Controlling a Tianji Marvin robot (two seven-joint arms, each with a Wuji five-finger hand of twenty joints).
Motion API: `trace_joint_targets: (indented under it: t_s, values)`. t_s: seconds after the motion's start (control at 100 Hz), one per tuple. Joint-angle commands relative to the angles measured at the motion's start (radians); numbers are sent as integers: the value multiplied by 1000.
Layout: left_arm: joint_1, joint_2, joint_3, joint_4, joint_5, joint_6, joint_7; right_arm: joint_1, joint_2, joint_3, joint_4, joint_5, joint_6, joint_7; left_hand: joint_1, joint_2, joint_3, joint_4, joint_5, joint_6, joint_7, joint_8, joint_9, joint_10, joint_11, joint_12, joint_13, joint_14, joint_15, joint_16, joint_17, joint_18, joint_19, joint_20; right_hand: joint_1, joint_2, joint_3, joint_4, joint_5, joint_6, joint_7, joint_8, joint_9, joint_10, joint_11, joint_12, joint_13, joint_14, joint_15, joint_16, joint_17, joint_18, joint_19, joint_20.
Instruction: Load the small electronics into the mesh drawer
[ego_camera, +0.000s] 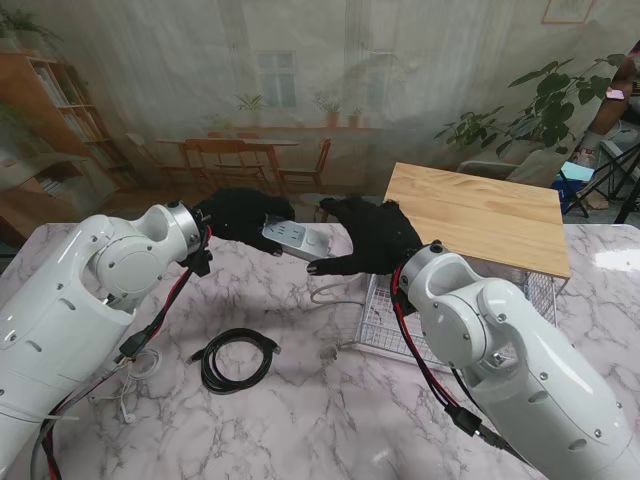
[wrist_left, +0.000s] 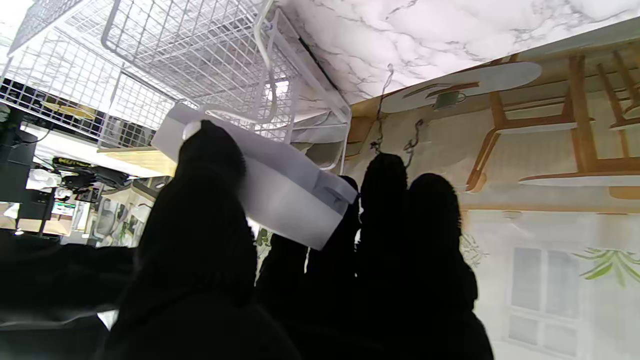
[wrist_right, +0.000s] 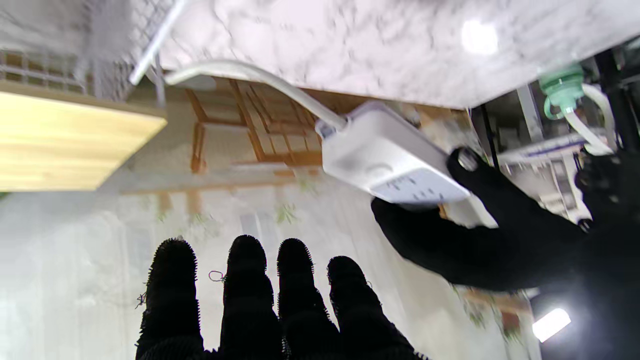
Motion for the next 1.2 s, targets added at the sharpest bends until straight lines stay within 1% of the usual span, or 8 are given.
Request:
trace_joint_targets:
  t_s: [0.0,0.34,0.58,0.82,0.92,0.98,1.08,1.19]
  values:
    - [-4,-8,5,-17,-4,-12,-9,25,11,-4,20,12,8,-9,217,118,193,82,135,-205,254,101,127,-94,105,30,18,52,39,20,13,-38,30,24,-60,-42,26,-26,-53,24,-41,10,-42,19,-36,-16,-39,14,-95,-22,-37,-3,-40,-10]
    - [6,-9,-5,-31,-9,-43,4,151,16,-119,102,64,112,65,210,105,203,84,153,-212,273,98,141,-97,111,35,34,52,52,30,31,-43,42,30,-34,-154,92,-44,-61,-2,-31,85,-94,20,-40,-18,-54,51,-101,-28,-49,83,-108,-36]
    - [6,-10,-1,-28,-13,-57,13,276,3,-268,196,159,230,59,200,96,215,86,163,-214,280,85,154,-98,111,33,50,51,56,33,53,-47,47,32,43,-209,95,-34,27,-26,225,282,-105,13,-143,-64,-89,79,-113,-51,-109,160,-142,-121]
    - [12,-9,-5,-32,-10,-58,12,338,-29,-352,263,259,288,-21,194,94,223,85,162,-215,285,80,154,-98,110,34,56,50,56,35,61,-48,47,33,361,-166,-65,39,220,-207,670,546,-101,9,19,6,-48,71,-76,-29,-121,183,-73,-238]
    - [18,-8,-11,-32,-7,-60,13,338,-41,-358,270,273,293,-58,193,95,227,84,160,-214,285,78,153,-96,110,35,56,50,56,36,61,-46,47,33,541,-70,-186,70,332,-288,854,608,-67,-1,169,72,4,59,-31,17,-113,182,-51,-245]
    - [21,-8,-14,-30,-5,-62,13,333,-43,-354,267,269,286,-67,193,96,228,83,159,-213,286,78,152,-96,110,36,56,50,56,36,61,-46,47,33,646,-56,-246,66,371,-349,985,556,-20,-11,206,116,37,50,-2,44,-111,181,-48,-246]
    - [23,-8,-18,-25,1,-64,15,321,-41,-340,253,264,274,-68,192,98,230,82,156,-213,286,77,150,-94,110,37,55,50,56,38,59,-46,47,34,624,-102,40,0,432,-407,1131,546,61,-32,267,208,109,31,75,109,-98,171,-43,-242]
    - [24,-8,-19,-19,5,-61,20,311,-31,-320,230,250,255,-43,191,99,231,80,151,-209,285,77,147,-92,109,39,53,50,56,39,58,-47,47,34,608,-114,173,-17,478,-368,1183,579,145,-62,327,290,176,10,175,173,-89,162,-40,-238]
